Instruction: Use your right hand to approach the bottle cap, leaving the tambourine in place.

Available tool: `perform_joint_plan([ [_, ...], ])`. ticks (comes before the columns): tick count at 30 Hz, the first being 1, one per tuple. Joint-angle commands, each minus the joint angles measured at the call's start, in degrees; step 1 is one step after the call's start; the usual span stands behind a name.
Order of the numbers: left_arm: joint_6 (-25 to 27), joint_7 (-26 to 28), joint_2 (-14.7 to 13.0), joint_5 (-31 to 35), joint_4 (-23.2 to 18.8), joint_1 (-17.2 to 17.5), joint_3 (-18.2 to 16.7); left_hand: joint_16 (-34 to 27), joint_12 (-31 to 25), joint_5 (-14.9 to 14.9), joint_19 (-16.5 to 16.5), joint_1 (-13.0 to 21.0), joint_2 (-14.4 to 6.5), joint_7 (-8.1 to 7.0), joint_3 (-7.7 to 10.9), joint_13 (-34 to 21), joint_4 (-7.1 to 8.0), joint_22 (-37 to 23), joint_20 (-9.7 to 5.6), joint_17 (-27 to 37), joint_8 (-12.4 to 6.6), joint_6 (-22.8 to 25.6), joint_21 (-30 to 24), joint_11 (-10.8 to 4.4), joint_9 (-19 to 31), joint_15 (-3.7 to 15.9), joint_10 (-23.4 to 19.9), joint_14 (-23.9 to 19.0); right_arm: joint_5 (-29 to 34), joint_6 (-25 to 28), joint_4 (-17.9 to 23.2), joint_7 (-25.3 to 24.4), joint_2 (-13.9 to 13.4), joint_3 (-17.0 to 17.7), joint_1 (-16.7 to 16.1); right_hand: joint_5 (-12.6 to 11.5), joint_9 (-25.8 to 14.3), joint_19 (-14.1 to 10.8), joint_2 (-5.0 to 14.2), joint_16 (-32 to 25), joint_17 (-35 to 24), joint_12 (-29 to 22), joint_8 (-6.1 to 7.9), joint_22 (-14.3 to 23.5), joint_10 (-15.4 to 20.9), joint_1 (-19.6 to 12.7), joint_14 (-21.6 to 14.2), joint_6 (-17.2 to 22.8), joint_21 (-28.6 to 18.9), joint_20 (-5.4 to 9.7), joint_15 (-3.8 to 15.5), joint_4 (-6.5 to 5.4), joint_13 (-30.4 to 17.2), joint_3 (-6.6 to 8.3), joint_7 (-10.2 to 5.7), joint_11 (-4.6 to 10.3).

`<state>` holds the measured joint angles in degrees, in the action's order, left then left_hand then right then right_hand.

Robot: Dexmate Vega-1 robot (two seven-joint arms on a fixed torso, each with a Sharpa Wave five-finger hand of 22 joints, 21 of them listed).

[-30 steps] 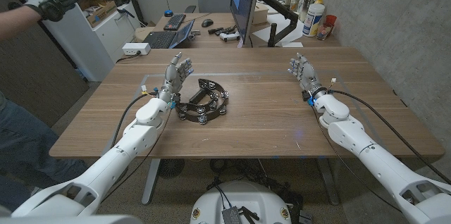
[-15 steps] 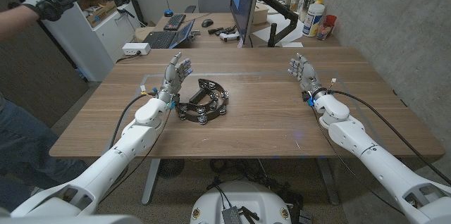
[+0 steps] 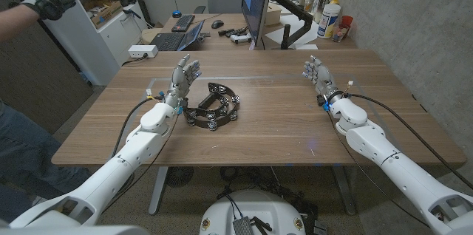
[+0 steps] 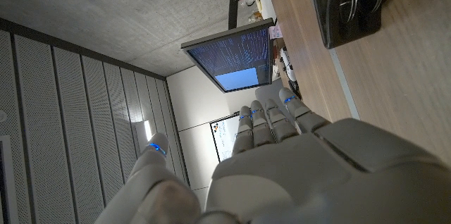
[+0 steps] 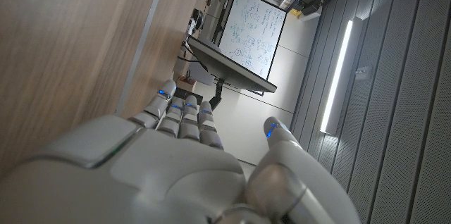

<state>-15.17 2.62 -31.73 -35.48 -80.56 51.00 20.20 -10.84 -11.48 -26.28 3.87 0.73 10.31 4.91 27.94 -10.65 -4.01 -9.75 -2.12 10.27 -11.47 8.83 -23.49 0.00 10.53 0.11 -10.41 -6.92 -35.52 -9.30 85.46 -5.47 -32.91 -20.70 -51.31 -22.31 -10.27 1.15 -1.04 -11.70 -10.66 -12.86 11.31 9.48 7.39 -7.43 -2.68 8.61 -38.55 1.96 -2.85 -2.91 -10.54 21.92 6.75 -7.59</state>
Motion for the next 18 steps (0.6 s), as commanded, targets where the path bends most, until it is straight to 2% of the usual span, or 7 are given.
perform_joint_plan([
  [1,0.15,0.50,-0.73,0.63,-0.71,0.32,-0.24,-0.32,-0.29,-0.42,-0.35,0.58,0.06,0.04,-0.40,-0.17,-0.11,-0.11,-2.25,0.17,-0.37,0.43,0.20,0.02,0.18,0.03,-0.40,-0.53,1.12,1.75,2.09,-1.63,-1.12,-0.11,-0.45,-0.43,-0.27,-0.45,0.06,-0.29,-0.10,-0.41,0.46,0.31,0.53,-0.75,-0.50,0.48,0.22,2.65,-0.08,0.46,-0.10,0.03,-0.76,-0.26],
  [8,0.01,0.53,-0.81,0.80,-0.39,0.35,-0.28,-0.33,-0.27,-0.63,-0.28,0.72,-0.09,-0.01,-0.64,-0.16,-0.25,-0.13,-2.26,0.17,-0.38,0.61,0.43,-0.14,0.19,0.03,-0.44,-0.57,1.86,2.43,3.06,-2.29,-1.79,-0.05,-0.51,-0.67,-0.29,-0.44,0.26,-0.26,-0.10,-0.43,0.59,0.32,0.77,-0.96,-0.58,1.06,0.56,2.46,-0.12,0.70,-0.11,-0.09,-1.31,-0.42],
  [18,-0.93,0.25,-1.41,1.59,-0.23,0.26,-0.47,-0.29,-0.30,-0.90,-0.32,0.87,-0.24,-0.14,-0.96,-0.15,-0.43,-0.15,-2.26,0.17,-0.45,1.00,0.77,-0.07,0.19,0.08,-0.60,-0.50,3.29,7.40,7.90,-5.39,-4.66,0.34,-1.67,-1.04,-0.31,-1.02,0.37,-0.63,-0.13,-0.49,0.69,0.34,1.28,-1.20,-1.84,1.84,0.94,2.30,0.13,1.12,-0.13,-0.44,-1.80,0.00],
])
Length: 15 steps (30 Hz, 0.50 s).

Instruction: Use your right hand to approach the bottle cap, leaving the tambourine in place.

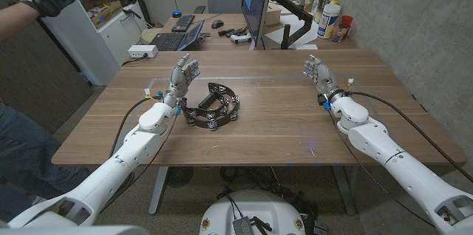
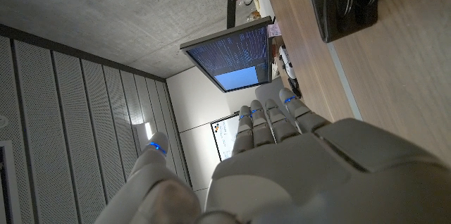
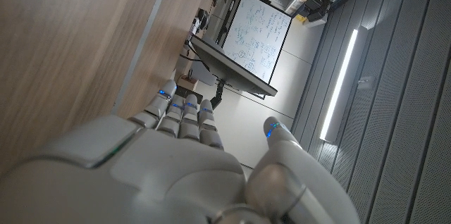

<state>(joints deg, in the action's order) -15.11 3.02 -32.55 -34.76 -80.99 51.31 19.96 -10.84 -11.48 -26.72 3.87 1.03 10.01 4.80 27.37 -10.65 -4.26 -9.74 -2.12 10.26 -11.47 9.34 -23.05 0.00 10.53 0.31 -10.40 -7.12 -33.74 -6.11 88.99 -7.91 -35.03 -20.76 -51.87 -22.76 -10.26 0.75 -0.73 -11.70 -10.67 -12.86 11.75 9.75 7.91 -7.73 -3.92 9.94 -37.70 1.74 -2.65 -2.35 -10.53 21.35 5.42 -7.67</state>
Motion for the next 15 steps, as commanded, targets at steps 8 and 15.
perform_joint_plan([
  [8,-1.11,-0.11,-0.92,1.02,-0.46,0.30,-0.36,-0.21,-0.29,-0.65,-0.48,0.66,-0.02,-0.19,-0.63,-0.14,-0.30,-0.17,-2.21,0.18,-0.51,0.80,0.63,-0.18,0.20,-0.20,-0.65,-0.10,2.81,4.42,6.00,-4.76,-3.26,0.86,-2.34,-1.04,-0.37,-0.47,0.27,-0.48,-0.09,-0.66,0.68,0.08,1.55,-1.52,-0.79,2.28,0.85,2.19,-0.08,1.24,-0.17,-0.09,-2.18,0.48],
  [15,-1.24,-0.18,-1.02,1.04,-0.74,0.58,-0.39,-0.15,-0.30,-0.83,-0.45,0.73,-0.10,-0.32,-0.87,-0.14,-0.41,-0.19,-2.19,0.19,-0.54,1.05,0.86,-0.17,0.21,-0.18,-0.74,0.08,3.37,8.03,8.74,-6.41,-4.87,1.21,-2.99,-1.34,-0.40,0.36,0.50,-0.13,-0.05,-0.62,0.78,0.10,1.71,-2.00,-0.30,3.11,1.65,1.96,0.19,1.72,-0.20,-0.18,-2.56,0.64],
])
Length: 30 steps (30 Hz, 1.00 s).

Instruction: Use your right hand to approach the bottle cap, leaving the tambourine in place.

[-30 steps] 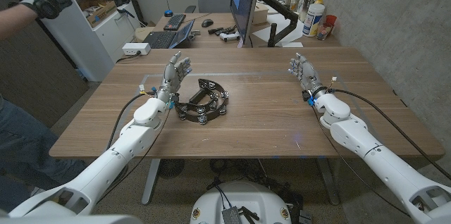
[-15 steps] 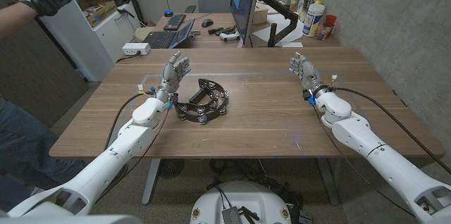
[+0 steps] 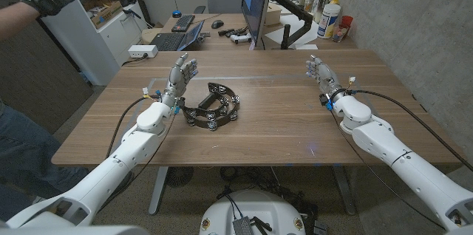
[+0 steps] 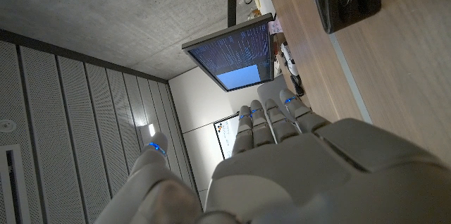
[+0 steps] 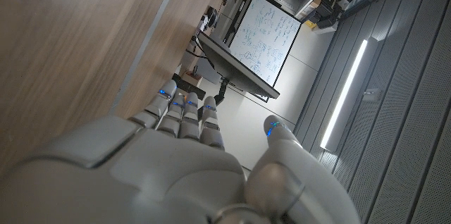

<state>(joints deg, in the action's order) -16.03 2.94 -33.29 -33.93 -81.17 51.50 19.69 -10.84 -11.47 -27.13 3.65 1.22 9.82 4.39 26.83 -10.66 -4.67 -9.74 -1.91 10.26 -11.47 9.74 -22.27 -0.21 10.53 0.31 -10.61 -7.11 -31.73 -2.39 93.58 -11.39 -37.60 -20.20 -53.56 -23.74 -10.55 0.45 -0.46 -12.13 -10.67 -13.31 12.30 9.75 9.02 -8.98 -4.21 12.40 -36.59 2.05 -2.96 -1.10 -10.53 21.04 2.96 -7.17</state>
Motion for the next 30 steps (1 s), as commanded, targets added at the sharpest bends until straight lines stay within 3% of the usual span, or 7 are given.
perform_joint_plan([
  [1,-0.32,-0.07,-0.30,0.25,-0.57,0.43,-0.12,-0.13,-0.29,-0.44,-0.22,0.55,0.09,0.09,-0.37,-0.14,-0.02,-0.20,-2.42,0.19,-0.53,0.66,0.11,0.05,0.21,-0.18,-0.53,0.13,1.47,4.73,4.51,-3.16,-2.50,0.67,-1.38,-0.38,-0.12,0.76,0.24,0.37,-0.05,-0.16,0.23,0.11,0.62,-0.77,0.13,0.70,0.63,1.66,0.55,0.50,-0.21,0.11,-0.11,0.14],
  [19,-0.35,0.41,-1.08,0.47,-2.42,1.61,-0.57,-0.05,-0.18,-0.86,-0.34,0.69,-0.10,0.03,-0.96,-0.14,-0.25,-0.24,-2.23,0.20,-0.50,1.02,0.74,0.01,0.22,-0.09,-0.39,0.52,2.57,12.27,8.82,-5.91,-5.33,0.99,-2.00,-0.84,-0.14,1.66,0.65,0.94,0.11,-0.01,0.07,0.14,0.59,-1.73,1.15,1.21,1.76,1.36,0.76,1.36,-0.24,0.09,-0.71,0.62],
  [30,-0.17,1.06,-1.49,0.80,-3.49,2.14,-0.87,-0.08,-0.19,-1.10,-0.28,0.76,-0.19,0.05,-1.29,-0.14,-0.37,-0.26,-2.28,0.21,-0.42,1.06,1.05,-0.10,0.23,-0.12,-0.45,0.54,2.55,14.00,10.19,-6.44,-6.45,1.56,-2.77,-0.98,-0.16,1.73,0.83,0.98,0.12,0.03,-0.02,0.15,0.63,-2.01,1.20,1.33,2.09,1.20,0.79,1.62,-0.25,0.06,-0.94,0.70],
])
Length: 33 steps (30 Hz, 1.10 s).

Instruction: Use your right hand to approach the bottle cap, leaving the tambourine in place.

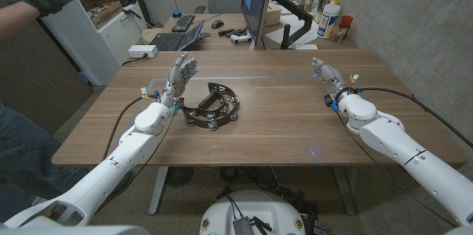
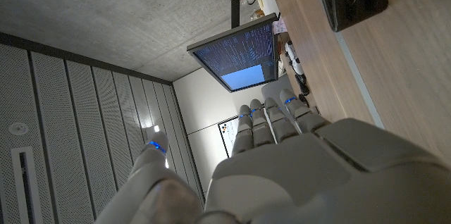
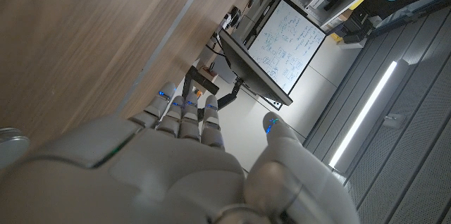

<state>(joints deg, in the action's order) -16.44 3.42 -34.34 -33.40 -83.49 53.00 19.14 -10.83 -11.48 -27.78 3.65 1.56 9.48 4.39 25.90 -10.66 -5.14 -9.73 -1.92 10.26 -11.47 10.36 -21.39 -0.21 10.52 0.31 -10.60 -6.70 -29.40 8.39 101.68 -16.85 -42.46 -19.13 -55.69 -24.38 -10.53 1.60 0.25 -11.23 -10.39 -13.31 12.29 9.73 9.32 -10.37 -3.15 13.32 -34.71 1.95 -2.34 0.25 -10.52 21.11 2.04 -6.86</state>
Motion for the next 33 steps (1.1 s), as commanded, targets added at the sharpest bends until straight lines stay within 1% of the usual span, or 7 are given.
perform_joint_plan([
  [1,0.26,0.63,-0.48,0.33,-1.25,0.68,-0.31,-0.08,-0.18,-0.47,-0.29,0.43,0.13,0.03,-0.39,-0.13,0.09,-0.27,-2.24,0.21,-0.41,0.43,0.21,-0.01,0.24,-0.13,-0.44,0.13,0.13,3.47,2.23,-1.09,-1.61,0.57,-0.63,-0.36,-0.17,0.56,0.15,0.08,-0.17,0.03,-0.01,0.16,0.33,-0.65,0.14,0.42,0.22,1.29,0.17,0.29,-0.26,0.00,-0.05,0.40],
  [10,0.62,0.96,-0.58,0.76,-1.56,0.93,-0.08,-0.11,-0.19,-0.63,-0.40,0.47,0.05,0.06,-0.61,-0.13,0.02,-0.28,-2.06,0.21,-0.41,0.58,0.49,0.01,0.24,-0.23,-0.51,0.13,0.46,6.96,3.33,-1.38,-2.71,0.14,0.15,-0.44,-0.18,0.51,0.17,0.07,-0.18,0.07,-0.11,0.17,0.31,-0.74,0.09,0.40,0.42,1.24,0.20,0.44,-0.26,-0.09,-0.18,0.43],
  [16,0.49,0.94,-0.56,0.98,-1.55,0.88,-0.01,-0.13,-0.18,-0.74,-0.49,0.50,-0.01,0.07,-0.77,-0.14,-0.03,-0.29,-1.92,0.22,-0.40,0.66,0.70,-0.09,0.25,-0.19,-0.50,0.12,0.61,7.97,3.42,-1.46,-2.96,-0.02,0.52,-0.51,-0.18,0.50,0.19,0.09,-0.20,0.07,-0.17,0.17,0.38,-0.75,0.12,0.41,0.59,1.11,0.32,0.50,-0.27,-0.14,-0.24,0.48],
  [27,0.77,0.98,-0.58,1.13,-1.75,0.95,0.19,-0.13,-0.19,-0.94,-0.54,0.55,-0.11,-0.01,-1.05,-0.14,-0.10,-0.31,-1.74,0.22,-0.35,0.73,1.02,0.01,0.25,-0.17,-0.56,0.16,0.57,12.31,4.46,-2.12,-3.89,-0.43,1.40,-0.68,-0.19,0.61,0.23,0.16,-0.19,0.18,-0.27,0.18,0.23,-0.88,0.21,0.48,0.98,0.87,0.36,0.69,-0.28,-0.15,-0.40,0.75],
  [33,0.66,1.17,-0.74,1.28,-2.02,1.21,0.08,-0.14,-0.18,-1.04,-0.54,0.56,-0.16,-0.03,-1.21,-0.14,-0.14,-0.32,-1.76,0.22,-0.32,0.75,1.19,-0.09,0.26,-0.20,-0.56,0.16,0.83,15.47,5.98,-3.16,-4.72,-0.61,1.62,-0.77,-0.19,0.77,0.26,0.19,-0.20,0.24,-0.33,0.19,0.14,-0.91,0.24,0.49,1.22,0.73,0.37,0.75,-0.28,-0.17,-0.41,0.86],
])
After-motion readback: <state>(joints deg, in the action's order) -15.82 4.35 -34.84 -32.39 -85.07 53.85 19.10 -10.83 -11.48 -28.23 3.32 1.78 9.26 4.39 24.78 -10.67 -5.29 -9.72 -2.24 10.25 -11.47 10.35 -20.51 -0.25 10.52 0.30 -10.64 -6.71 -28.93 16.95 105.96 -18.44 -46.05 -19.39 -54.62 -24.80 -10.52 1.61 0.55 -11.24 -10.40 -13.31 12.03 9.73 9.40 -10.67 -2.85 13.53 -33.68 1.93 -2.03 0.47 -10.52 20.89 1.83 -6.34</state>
